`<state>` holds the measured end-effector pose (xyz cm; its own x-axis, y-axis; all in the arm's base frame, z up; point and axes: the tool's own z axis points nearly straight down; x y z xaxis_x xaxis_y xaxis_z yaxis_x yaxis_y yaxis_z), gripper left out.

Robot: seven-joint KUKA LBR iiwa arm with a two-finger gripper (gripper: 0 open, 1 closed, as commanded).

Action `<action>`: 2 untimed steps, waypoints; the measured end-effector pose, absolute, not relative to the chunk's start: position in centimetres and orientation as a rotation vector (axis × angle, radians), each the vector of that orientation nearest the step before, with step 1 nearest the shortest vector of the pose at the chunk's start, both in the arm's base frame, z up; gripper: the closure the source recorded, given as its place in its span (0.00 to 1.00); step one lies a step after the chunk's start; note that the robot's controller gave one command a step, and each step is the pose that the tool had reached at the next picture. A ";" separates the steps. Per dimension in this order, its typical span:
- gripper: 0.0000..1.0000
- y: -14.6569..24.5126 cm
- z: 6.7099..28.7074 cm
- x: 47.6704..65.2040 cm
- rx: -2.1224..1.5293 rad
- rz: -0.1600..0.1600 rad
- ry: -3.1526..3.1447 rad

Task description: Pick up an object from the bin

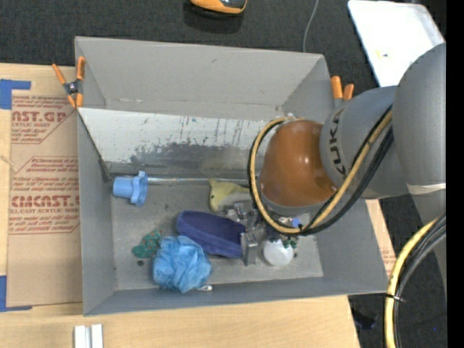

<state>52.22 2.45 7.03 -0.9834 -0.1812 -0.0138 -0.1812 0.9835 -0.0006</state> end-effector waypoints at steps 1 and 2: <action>1.00 2.5 11.3 52.0 -0.286 0.001 3.124; 1.00 2.5 16.0 52.2 -0.286 -0.001 3.114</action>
Offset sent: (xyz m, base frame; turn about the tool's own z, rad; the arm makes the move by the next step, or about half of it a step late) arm -0.0035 -0.0002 0.0338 -0.0005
